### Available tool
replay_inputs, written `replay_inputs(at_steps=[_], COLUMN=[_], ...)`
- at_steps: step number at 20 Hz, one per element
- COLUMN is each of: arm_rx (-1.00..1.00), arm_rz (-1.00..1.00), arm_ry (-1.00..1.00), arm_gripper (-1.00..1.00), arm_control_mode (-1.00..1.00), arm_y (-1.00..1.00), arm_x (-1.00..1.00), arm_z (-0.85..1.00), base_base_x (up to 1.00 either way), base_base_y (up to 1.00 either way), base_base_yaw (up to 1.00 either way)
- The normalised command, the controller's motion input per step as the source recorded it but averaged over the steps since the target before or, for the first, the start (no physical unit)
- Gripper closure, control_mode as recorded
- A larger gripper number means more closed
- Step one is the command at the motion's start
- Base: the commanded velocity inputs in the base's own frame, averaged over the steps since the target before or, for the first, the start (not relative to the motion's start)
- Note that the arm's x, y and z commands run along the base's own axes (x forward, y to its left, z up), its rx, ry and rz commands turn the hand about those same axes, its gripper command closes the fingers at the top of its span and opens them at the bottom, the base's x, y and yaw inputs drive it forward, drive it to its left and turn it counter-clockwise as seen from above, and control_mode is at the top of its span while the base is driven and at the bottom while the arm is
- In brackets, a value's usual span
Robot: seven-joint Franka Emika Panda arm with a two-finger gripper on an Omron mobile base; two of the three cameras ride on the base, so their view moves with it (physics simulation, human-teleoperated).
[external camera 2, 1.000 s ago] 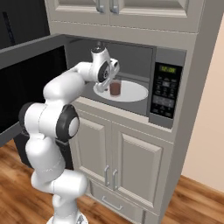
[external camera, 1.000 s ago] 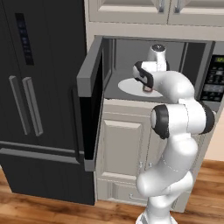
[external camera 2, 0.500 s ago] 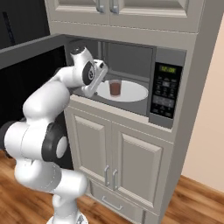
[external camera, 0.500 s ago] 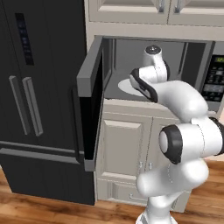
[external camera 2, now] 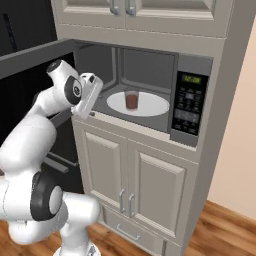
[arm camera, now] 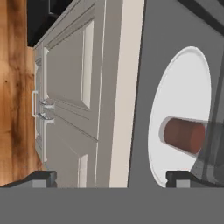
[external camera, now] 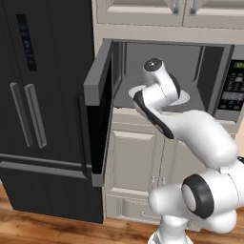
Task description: Place the microwavable item in the microwave. Then, close the microwave door and press the start button.
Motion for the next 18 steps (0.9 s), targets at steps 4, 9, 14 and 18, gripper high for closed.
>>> replay_inputs(at_steps=[4, 9, 14, 18], arm_rx=[-0.09, -0.16, -0.16, -0.18], arm_rz=[0.0, 0.03, 0.08, 0.07], arm_ry=[0.0, -0.06, -0.13, -0.14], arm_gripper=[-1.0, -1.0, -1.0, -1.0], arm_control_mode=[-1.0, -1.0, -1.0, -1.0], arm_y=[0.35, 0.05, 0.05, 0.34], arm_x=[-1.0, -1.0, -1.0, -1.0], arm_z=[0.0, 0.26, 0.16, 0.03], base_base_x=[0.0, 0.0, 0.0, 0.0], base_base_y=[0.0, 0.0, 0.0, 0.0], base_base_yaw=[0.0, 0.0, 0.0, 0.0])
